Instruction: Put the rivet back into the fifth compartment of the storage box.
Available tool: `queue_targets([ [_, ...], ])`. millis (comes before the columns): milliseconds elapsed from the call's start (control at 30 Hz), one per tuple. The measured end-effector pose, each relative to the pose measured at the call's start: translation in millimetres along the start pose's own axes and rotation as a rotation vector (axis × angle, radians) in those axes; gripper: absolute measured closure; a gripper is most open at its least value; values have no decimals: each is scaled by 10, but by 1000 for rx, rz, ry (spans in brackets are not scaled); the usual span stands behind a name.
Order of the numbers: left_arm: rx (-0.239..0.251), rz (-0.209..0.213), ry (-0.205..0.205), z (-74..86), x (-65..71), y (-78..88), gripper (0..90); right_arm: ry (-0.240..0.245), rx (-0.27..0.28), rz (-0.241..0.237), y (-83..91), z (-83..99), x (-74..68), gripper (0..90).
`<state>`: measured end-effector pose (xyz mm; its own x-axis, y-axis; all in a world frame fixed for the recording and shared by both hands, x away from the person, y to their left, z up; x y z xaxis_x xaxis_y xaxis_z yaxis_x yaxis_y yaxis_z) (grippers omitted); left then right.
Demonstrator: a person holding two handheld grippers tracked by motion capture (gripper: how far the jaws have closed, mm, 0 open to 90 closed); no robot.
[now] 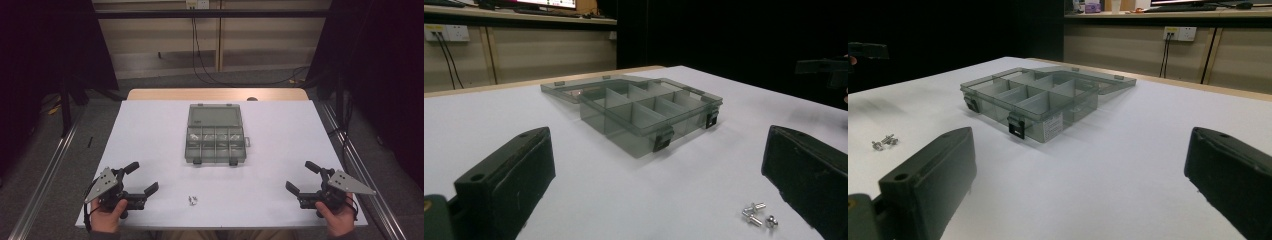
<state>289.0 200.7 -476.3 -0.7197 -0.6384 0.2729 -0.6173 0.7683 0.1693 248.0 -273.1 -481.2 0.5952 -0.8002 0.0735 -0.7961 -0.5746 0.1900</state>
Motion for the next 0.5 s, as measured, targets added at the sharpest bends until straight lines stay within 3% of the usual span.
queue_targets([
  [367,-22,24,5,31,21,-78,5,-2,-4,0,-37,19,36,0],
  [500,-54,44,-4,59,53,-135,5,-8,-11,-9,-43,32,22,0],
])
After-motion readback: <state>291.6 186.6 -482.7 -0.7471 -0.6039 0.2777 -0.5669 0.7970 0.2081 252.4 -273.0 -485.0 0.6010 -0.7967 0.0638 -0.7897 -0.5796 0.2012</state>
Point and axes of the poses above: each handheld gripper's, and its own axes: y roughly backward along the jaws, z roughly out of its underside, x roughly to its right, the point moved 7 cm from there along -y, roughly forward along the jaws, and after that the axes turned 9 degrees about y, right-handed, at the moved point
